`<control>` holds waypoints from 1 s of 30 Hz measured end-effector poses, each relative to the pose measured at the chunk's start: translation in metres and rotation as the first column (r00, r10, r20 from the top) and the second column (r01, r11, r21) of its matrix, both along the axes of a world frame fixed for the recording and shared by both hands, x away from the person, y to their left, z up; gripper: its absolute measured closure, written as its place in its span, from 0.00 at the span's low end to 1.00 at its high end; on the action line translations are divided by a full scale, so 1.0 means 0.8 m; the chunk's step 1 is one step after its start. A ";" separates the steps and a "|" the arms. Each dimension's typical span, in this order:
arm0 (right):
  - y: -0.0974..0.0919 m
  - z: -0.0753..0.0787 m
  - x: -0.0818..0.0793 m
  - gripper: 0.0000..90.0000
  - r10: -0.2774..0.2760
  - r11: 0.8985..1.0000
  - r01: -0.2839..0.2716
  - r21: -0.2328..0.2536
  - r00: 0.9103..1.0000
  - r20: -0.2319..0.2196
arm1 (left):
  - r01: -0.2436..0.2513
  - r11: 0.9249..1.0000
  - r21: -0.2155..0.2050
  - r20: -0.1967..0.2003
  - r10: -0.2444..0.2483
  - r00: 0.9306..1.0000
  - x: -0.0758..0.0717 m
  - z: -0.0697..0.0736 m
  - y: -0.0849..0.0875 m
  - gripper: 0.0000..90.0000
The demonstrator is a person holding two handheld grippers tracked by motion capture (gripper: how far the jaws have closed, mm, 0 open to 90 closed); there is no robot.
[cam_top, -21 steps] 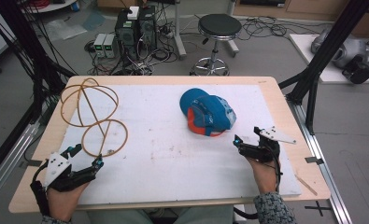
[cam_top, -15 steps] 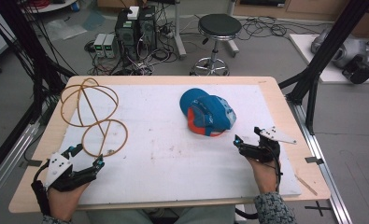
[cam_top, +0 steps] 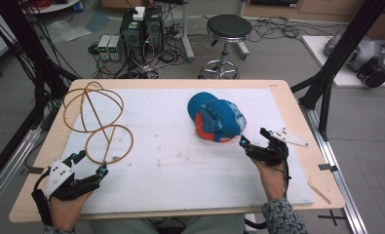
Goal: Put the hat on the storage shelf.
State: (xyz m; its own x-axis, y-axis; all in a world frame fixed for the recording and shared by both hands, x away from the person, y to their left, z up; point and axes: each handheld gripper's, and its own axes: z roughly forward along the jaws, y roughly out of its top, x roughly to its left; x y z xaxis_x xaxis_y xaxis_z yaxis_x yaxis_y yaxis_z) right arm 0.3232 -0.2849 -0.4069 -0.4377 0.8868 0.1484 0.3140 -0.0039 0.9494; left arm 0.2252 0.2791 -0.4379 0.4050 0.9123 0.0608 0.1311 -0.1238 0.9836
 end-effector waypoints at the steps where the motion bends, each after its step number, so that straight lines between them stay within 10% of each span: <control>1: 0.003 0.003 0.003 0.13 0.015 1.000 -0.015 0.006 1.000 0.006 | 0.000 1.000 0.000 0.000 0.000 1.000 0.000 0.000 0.000 0.21; 21: 0.065 0.018 0.089 0.20 -0.025 0.997 0.024 -0.078 1.000 -0.009 | 0.013 1.000 0.003 0.013 -0.013 1.000 -0.001 0.000 -0.002 0.21; 30: 0.084 0.006 0.116 0.29 -0.022 0.992 0.010 -0.127 0.996 -0.088 | 0.012 1.000 0.006 0.011 -0.012 1.000 0.000 0.000 -0.002 0.21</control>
State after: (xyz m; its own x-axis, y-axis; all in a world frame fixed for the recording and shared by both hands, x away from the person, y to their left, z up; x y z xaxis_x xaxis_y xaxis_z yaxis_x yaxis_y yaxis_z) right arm 0.4157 -0.2180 -0.4019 -0.4135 0.9076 0.0725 0.3982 0.1086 0.9108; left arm 0.2248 0.2777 -0.4380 0.4149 0.9071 0.0704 0.1186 -0.1306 0.9843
